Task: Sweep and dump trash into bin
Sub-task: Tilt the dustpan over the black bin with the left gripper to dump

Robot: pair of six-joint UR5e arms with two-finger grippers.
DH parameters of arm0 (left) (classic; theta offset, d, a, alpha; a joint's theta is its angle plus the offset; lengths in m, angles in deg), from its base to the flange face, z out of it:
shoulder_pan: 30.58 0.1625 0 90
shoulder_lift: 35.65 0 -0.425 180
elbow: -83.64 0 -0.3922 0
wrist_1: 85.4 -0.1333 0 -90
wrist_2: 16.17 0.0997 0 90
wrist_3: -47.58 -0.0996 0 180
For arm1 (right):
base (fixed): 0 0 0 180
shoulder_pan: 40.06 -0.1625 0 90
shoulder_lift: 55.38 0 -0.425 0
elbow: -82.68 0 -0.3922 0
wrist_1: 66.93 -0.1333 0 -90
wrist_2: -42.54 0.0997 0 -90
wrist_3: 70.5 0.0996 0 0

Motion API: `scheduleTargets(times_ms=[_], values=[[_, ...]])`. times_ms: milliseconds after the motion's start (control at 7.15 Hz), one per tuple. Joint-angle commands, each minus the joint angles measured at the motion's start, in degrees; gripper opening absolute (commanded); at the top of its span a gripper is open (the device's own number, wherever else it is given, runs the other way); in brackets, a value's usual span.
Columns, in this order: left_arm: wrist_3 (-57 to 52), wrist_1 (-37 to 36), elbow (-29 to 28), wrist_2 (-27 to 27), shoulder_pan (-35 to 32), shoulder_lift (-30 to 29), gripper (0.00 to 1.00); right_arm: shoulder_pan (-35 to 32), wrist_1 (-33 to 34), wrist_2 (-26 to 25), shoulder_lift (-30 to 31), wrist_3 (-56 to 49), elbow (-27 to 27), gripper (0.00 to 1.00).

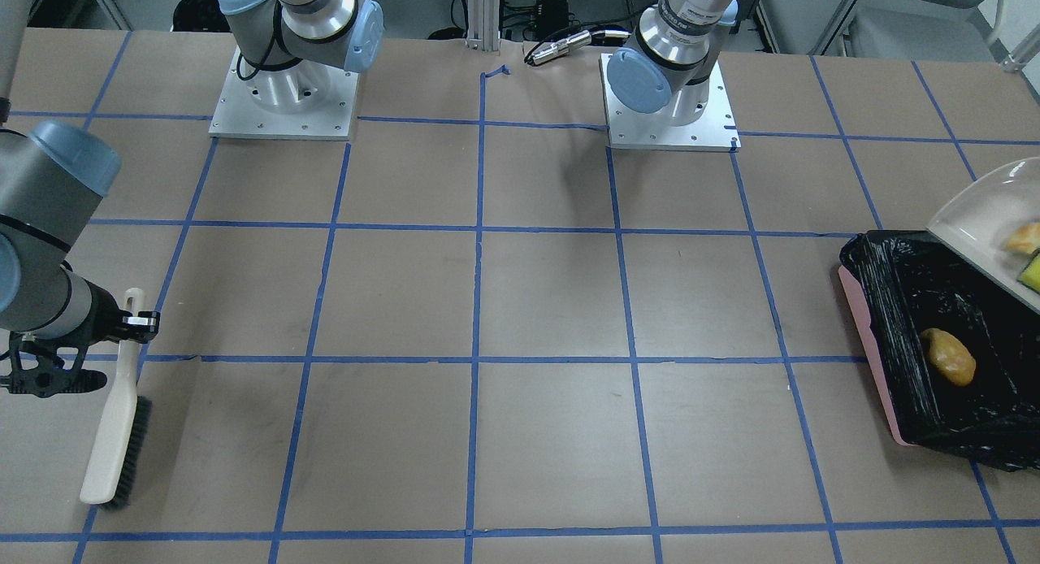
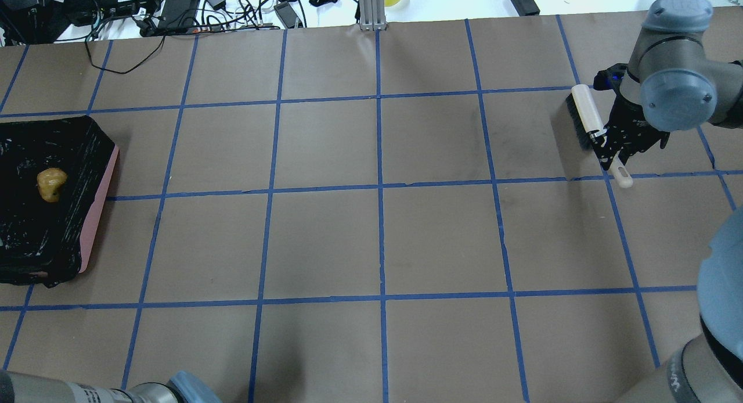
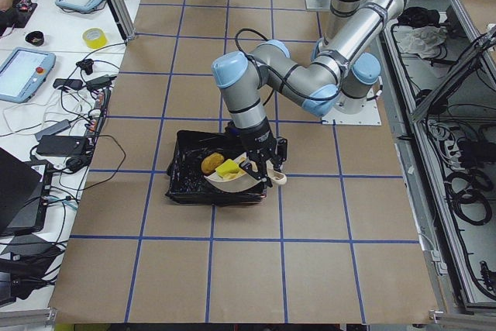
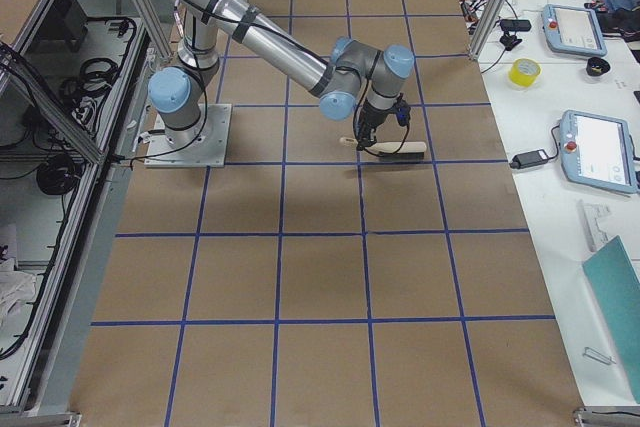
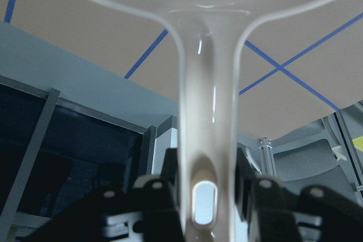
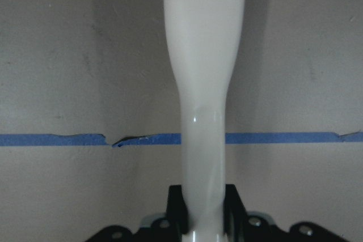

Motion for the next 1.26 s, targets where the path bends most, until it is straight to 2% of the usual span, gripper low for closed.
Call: scheduleTargets(times_ms=[0, 140, 280, 420, 559, 699, 839, 1119], values=[[0.1, -4.3, 1.4, 8.5, -7.1, 1.0, 0.00, 0.0, 0.1, 0.0, -0.1, -0.2, 0.1, 0.36], [-0.1, -5.7, 1.5, 8.7, -7.8, 0.6, 0.00, 0.0, 0.1, -0.1, 0.0, -0.5, 0.1, 0.52], [-0.3, -6.2, 1.0, 8.4, -7.8, 0.1, 0.00, 0.0, 0.2, 0.0, 0.0, -0.5, 0.1, 0.62], [-2.0, -6.2, 0.4, 6.3, -7.6, 0.3, 0.00, 0.0, 0.2, 0.0, 0.0, -0.5, 0.2, 0.78], [-1.9, -6.1, 0.4, -1.2, -7.3, 1.0, 0.00, 0.0, 0.2, 0.0, 0.5, -0.4, 0.5, 0.91], [-2.7, -5.4, 0.4, -8.2, -7.2, 1.6, 0.00, 0.1, -0.3, 0.0, 1.3, -0.3, 1.2, 1.00], [-5.9, -4.0, 0.4, -17.7, -7.2, 1.7, 0.00, 0.1, -0.9, 0.3, 3.4, -0.4, 2.6, 1.00], [-6.2, -1.9, 1.0, -29.1, -7.9, -0.1, 0.00, -0.3, -1.0, 1.0, 8.7, -0.5, 3.9, 1.00]])
